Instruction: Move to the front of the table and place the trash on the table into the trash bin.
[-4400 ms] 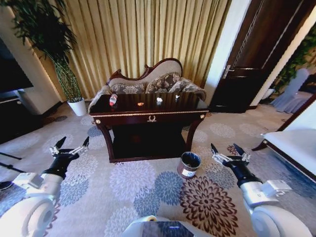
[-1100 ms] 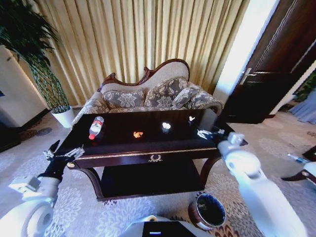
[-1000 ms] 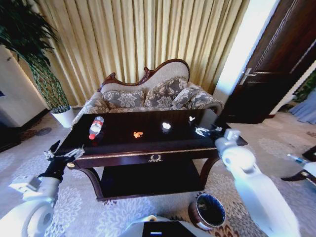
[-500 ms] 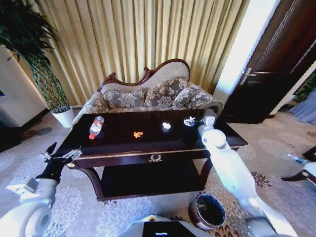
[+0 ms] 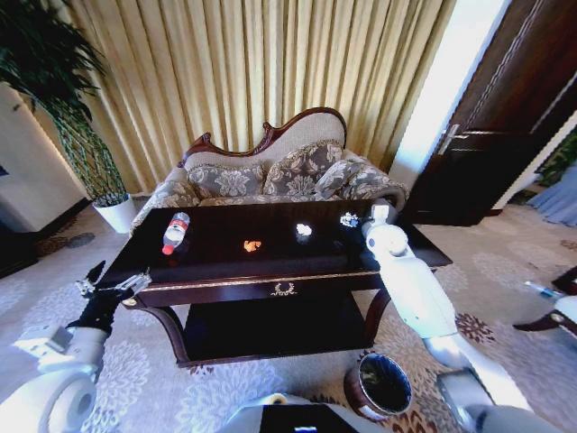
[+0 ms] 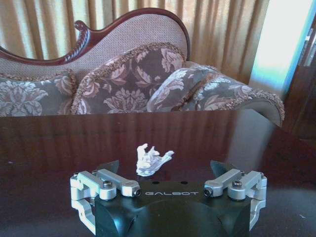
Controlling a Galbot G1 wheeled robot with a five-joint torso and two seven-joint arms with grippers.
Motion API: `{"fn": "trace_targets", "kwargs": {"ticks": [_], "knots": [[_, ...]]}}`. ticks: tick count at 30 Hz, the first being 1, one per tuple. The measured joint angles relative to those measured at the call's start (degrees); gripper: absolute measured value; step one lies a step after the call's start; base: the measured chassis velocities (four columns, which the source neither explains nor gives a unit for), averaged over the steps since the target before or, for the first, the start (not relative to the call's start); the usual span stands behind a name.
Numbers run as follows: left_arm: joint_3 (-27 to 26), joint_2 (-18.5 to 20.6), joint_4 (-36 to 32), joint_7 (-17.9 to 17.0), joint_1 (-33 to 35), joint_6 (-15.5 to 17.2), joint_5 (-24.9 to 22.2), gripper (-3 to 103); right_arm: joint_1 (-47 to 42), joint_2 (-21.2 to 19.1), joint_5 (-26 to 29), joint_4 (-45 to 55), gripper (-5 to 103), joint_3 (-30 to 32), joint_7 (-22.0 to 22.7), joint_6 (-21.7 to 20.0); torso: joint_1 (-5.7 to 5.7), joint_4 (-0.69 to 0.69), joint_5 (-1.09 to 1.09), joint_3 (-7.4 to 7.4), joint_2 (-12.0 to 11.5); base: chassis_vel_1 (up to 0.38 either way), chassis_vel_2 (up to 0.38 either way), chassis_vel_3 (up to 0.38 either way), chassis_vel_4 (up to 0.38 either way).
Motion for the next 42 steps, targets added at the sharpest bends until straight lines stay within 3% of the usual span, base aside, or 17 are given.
{"fn": "trace_targets", "kwargs": {"ticks": [29, 34, 36, 39, 42], "knots": [[-0.11, -0.39, -0.38, 0.3, -0.06, -0.68, -0.28, 100, 1.24, 0.93, -0.18, -2.91, 101, -0.95, 3.54, 0.77, 0.0, 0.0, 0.0, 0.0, 0.0, 0.0, 0.0, 0.0, 0.0], [-0.13, -0.47, -0.41, 0.34, -0.12, -0.76, -0.33, 100, 1.13, 0.79, -0.23, -2.76, 78, -1.05, 3.92, 1.01, -0.01, 0.0, 0.0, 0.0, 0.0, 0.0, 0.0, 0.0, 0.0], [-0.12, -0.51, -0.45, 0.35, -0.14, -0.76, -0.33, 100, 1.13, 0.78, -0.28, -2.78, 78, -1.06, 3.92, 1.12, -0.01, 0.0, 0.0, 0.0, 0.0, 0.0, 0.0, 0.0, 0.0], [-0.13, -0.66, -0.56, 0.37, -0.22, -0.76, -0.33, 100, 1.12, 0.76, -0.47, -3.0, 62, -1.16, 3.91, 1.46, -0.01, 0.0, 0.0, 0.0, 0.0, 0.0, 0.0, 0.0, 0.0], [-0.12, -0.76, -0.63, 0.38, -0.25, -0.76, -0.33, 100, 1.12, 0.78, -0.55, -3.11, 56, -1.2, 3.89, 1.64, -0.01, 0.0, 0.0, 0.0, 0.0, 0.0, 0.0, 0.0, 0.0]]}}
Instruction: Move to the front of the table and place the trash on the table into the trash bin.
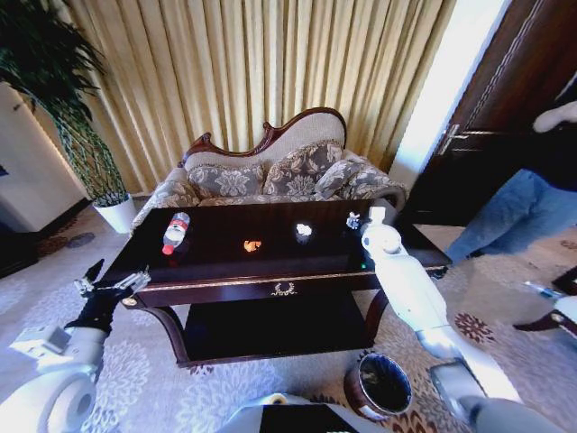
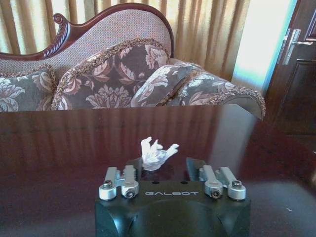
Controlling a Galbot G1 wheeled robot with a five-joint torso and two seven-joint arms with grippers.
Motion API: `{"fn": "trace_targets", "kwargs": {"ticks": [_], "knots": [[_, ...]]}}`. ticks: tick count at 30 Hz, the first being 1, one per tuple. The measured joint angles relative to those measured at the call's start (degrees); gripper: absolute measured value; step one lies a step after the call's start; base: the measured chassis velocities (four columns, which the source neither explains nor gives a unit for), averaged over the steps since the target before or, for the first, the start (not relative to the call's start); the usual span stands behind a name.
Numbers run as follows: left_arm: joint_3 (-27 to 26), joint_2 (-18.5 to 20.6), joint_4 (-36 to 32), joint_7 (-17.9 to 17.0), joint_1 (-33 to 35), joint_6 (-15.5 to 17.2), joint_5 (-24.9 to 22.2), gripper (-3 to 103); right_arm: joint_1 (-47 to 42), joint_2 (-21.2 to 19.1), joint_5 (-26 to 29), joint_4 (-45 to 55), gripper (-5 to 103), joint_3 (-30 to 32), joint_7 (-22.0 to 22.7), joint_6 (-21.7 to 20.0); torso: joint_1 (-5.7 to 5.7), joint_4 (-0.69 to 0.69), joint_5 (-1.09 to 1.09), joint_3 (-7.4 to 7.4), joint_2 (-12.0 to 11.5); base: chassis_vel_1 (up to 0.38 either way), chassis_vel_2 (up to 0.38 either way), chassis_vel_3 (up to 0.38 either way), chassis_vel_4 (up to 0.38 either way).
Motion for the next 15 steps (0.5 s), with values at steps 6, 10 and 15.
{"fn": "trace_targets", "kwargs": {"ticks": [6, 10, 15], "knots": [[0.0, -0.23, -0.16, 0.03, 0.04, 0.0, 0.0, 100, -0.16, 0.07, -0.06, -0.08, 30, -0.21, -0.13, 0.27, 0.0, 0.0, 0.0, 0.0, 0.0, 0.0, 0.0, 0.0, 0.0], [-0.08, -0.3, -0.2, 0.05, 0.06, 0.0, 0.0, 100, -0.31, 0.05, -0.06, -0.04, 13, -0.23, -0.3, 0.4, 0.0, 0.0, 0.0, 0.0, 0.0, 0.0, 0.0, 0.0, 0.0], [-0.16, -0.31, -0.24, 0.06, 0.07, 0.0, -0.01, 100, -0.46, -0.1, 0.03, 0.19, 2, -0.22, -0.42, 0.45, 0.0, 0.0, 0.0, 0.0, 0.0, 0.0, 0.0, 0.0, 0.0]]}}
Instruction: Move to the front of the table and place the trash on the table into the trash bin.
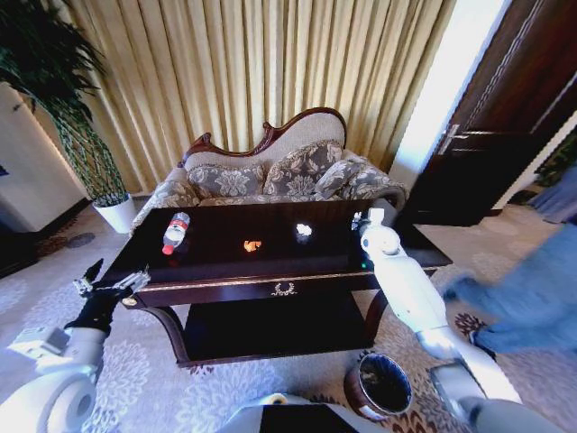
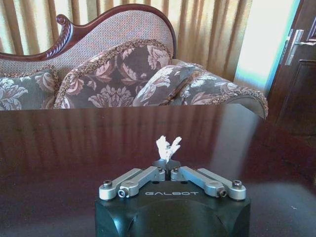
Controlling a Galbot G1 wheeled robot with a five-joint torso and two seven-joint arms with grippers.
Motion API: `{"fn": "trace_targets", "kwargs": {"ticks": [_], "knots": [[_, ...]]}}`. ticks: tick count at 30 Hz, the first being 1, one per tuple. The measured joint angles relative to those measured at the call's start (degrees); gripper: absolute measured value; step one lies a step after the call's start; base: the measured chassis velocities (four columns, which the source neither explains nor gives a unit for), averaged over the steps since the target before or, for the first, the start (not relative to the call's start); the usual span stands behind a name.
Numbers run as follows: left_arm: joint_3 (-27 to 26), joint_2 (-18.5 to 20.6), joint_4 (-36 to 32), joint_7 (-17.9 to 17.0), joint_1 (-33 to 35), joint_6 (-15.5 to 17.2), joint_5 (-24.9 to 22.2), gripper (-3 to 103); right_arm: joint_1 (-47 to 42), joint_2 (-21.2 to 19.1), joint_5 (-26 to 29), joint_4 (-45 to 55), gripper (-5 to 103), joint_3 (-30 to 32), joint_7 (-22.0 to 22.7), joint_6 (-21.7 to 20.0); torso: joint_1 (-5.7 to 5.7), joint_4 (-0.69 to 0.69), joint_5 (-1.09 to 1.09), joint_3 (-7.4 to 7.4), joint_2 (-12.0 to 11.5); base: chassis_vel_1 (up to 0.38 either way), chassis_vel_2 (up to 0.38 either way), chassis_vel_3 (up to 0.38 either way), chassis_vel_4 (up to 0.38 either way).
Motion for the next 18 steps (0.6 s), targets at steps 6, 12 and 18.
{"fn": "trace_targets", "kwargs": {"ticks": [6, 12, 18], "knots": [[-0.05, 0.02, 0.0, 0.05, 0.01, -0.01, -0.07, 100, -0.32, -0.24, 0.22, 0.5, 0, 0.0, -0.01, 0.0, 0.0, 0.0, 0.0, 0.0, 0.0, 0.0, 0.0, 0.0, 0.0], [-0.05, -0.01, 0.02, 0.15, 0.04, -0.16, -0.09, 100, -1.04, -0.53, 0.73, 1.48, 0, 0.35, 0.19, 0.11, 0.0, 0.01, 0.0, 0.0, 0.0, 0.0, 0.0, 0.0, 0.0], [-0.18, 0.15, 0.14, 0.11, -0.19, -0.18, -0.54, 100, -3.84, -2.08, 4.63, 8.87, 0, 2.0, 0.46, 2.1, 0.0, 0.0, 0.0, 0.0, 0.0, 0.0, 0.0, 0.0, 0.0]]}}
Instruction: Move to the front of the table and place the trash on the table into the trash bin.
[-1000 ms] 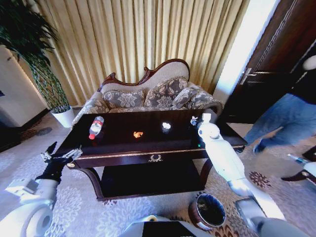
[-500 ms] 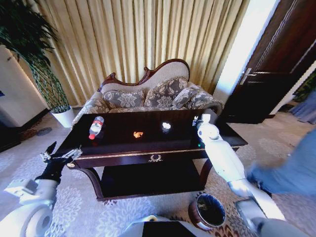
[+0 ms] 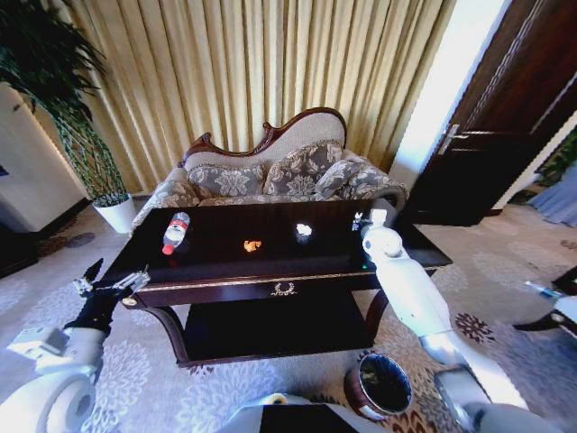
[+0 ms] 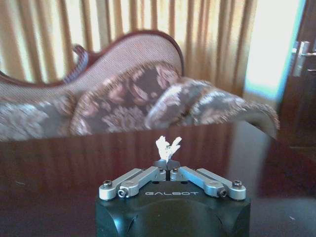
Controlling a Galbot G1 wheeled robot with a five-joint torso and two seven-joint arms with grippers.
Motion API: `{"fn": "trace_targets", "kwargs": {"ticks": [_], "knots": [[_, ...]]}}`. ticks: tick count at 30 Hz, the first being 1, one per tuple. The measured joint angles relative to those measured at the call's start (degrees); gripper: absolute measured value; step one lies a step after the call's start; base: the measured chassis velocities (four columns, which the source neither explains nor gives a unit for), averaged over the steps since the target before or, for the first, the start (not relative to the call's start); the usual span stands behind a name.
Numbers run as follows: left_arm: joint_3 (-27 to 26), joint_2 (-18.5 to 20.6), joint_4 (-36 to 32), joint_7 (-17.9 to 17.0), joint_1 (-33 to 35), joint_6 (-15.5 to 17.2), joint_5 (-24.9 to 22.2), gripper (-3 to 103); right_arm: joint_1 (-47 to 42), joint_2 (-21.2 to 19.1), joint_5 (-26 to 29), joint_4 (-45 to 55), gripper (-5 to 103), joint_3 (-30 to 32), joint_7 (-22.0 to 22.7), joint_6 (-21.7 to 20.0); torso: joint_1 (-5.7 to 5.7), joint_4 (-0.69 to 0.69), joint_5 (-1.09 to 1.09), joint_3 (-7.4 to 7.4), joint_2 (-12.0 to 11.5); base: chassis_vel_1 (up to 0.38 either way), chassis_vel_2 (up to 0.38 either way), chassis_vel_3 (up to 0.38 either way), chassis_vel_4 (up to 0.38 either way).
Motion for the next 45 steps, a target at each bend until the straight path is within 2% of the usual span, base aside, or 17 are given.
{"fn": "trace_targets", "kwargs": {"ticks": [3, 6, 8, 10, 13, 18, 27, 34, 45], "knots": [[-0.05, 0.03, 0.12, -0.09, -0.24, -0.02, -0.23, 100, -3.72, -1.37, 1.74, 6.89, 0, 2.83, -0.25, 0.83, 0.0, 0.0, -0.02, -0.01, 0.0, 0.0, 0.0, 0.0, 0.0], [-0.06, 0.08, 0.19, -0.09, -0.36, -0.02, -0.34, 100, -5.83, -2.03, 2.44, 9.6, 0, 4.2, -0.84, 1.19, 0.0, -0.01, 0.0, 0.0, 0.0, 0.0, 0.0, 0.0, 0.0], [-0.06, 0.26, 0.32, -0.13, -0.73, -0.03, -0.59, 100, -11.18, -3.6, 2.75, 15.22, 0, 7.73, -3.4, 2.69, 0.0, 0.0, 0.0, 0.0, 0.0, 0.0, 0.0, 0.0, 0.0], [-0.05, 0.29, 0.32, -0.13, -0.76, -0.03, -0.62, 100, -12.01, -3.79, 2.74, 15.94, 0, 8.22, -3.82, 2.95, 0.0, 0.0, 0.0, 0.0, 0.0, 0.0, 0.0, 0.0, 0.0], [0.37, 0.76, 0.47, -0.29, -1.48, 0.05, -0.95, 100, -22.58, -5.64, 2.47, 24.62, 0, 15.37, -9.04, 5.63, 0.0, -0.02, 0.0, -0.01, 0.0, 0.0, 0.0, 0.0, 0.0], [1.08, 0.96, 0.53, -0.33, -2.15, 0.26, -1.01, 100, -31.95, -6.14, 2.16, 30.45, 0, 21.81, -12.41, 7.02, 0.0, -0.02, 0.0, -0.01, 0.01, 0.0, 0.0, 0.0, 0.0], [1.0, 1.21, 0.62, -0.31, -2.43, 0.3, -1.94, 100, -39.28, -5.41, 2.87, 36.12, 0, 25.09, -11.24, 7.8, 0.0, 0.01, -0.01, -0.01, 0.0, 0.0, 0.0, 0.0, 0.0], [0.77, 2.5, 1.52, -0.3, -3.74, 0.5, -3.4, 100, -45.44, -2.33, 1.59, 42.34, 0, 26.63, -9.07, 8.17, 0.0, 0.0, 0.0, -0.01, 0.01, 0.0, 0.0, 0.0, 0.0], [1.36, 2.8, 2.29, 0.06, -4.68, 0.72, -3.44, 100, -49.23, -0.32, 0.47, 46.18, 0, 28.14, -8.01, 8.24, 0.0, 0.0, 0.0, 0.0, 0.0, 0.0, 0.0, 0.0, 0.0]]}}
